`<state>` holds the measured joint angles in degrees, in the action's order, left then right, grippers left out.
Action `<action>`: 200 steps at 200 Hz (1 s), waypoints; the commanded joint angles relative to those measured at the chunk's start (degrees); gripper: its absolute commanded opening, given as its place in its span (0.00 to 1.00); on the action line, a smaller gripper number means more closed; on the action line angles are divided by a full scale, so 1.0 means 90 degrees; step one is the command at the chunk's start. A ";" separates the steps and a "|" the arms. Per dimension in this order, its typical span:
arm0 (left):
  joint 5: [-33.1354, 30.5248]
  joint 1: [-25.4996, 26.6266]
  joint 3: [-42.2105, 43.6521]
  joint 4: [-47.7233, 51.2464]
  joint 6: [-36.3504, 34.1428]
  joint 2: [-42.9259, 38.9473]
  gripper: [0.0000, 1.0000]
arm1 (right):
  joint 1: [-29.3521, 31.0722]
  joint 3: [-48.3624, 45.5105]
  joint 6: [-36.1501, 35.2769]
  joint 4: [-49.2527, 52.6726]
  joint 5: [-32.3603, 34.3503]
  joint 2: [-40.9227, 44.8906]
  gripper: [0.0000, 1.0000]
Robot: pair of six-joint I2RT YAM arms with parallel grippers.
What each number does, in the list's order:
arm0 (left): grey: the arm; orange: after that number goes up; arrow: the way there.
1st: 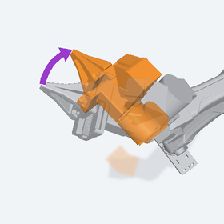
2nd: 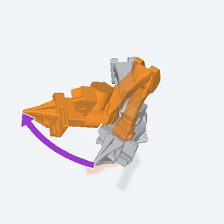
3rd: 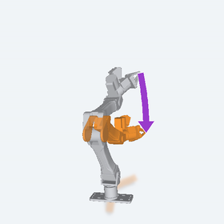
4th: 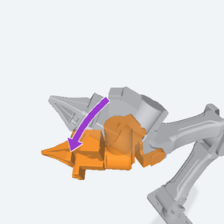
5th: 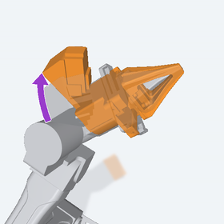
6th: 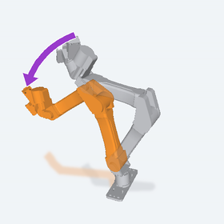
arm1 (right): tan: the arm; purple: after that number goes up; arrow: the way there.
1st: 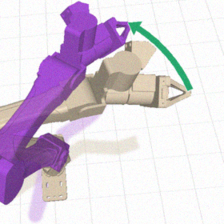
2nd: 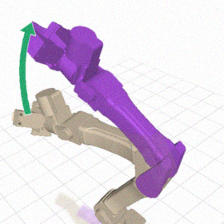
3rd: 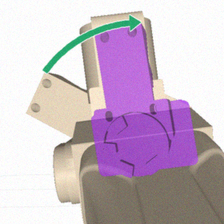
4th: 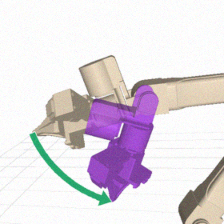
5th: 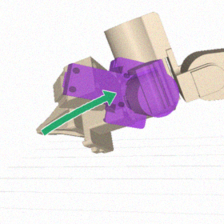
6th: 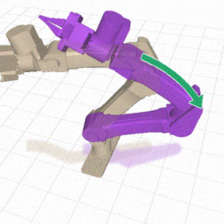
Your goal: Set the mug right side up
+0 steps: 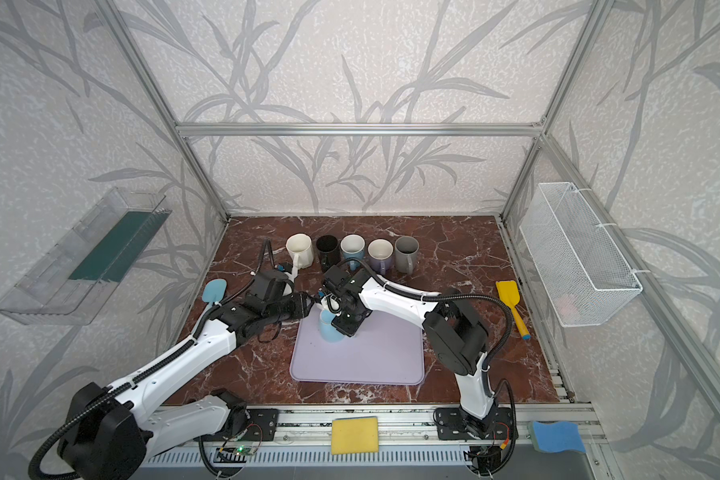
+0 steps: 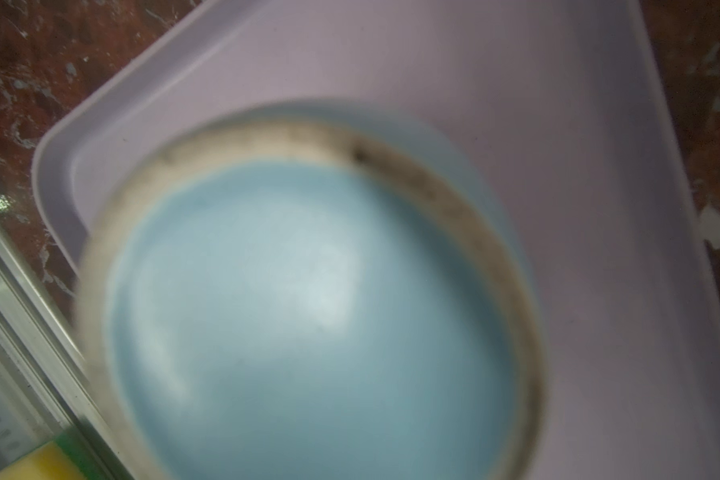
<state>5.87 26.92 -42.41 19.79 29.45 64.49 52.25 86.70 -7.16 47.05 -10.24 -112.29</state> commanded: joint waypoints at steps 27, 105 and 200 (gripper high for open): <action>-0.0113 -0.0039 -0.0159 0.0171 -0.0085 -0.0181 0.44 | 0.0035 0.0449 -0.0203 0.0620 0.0273 -0.0266 0.20; -0.0160 -0.0035 -0.0165 0.0250 -0.0066 -0.0346 0.44 | 0.0036 0.0530 0.0018 0.0489 0.0445 -0.0189 0.08; 0.0206 -0.0037 -0.0172 0.0037 -0.0005 -0.0593 0.43 | -0.0346 -0.1835 0.1241 -0.2762 0.0597 0.2027 0.03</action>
<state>6.52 26.92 -42.41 20.93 29.50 60.38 49.80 73.84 -0.32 36.36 -5.06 -101.80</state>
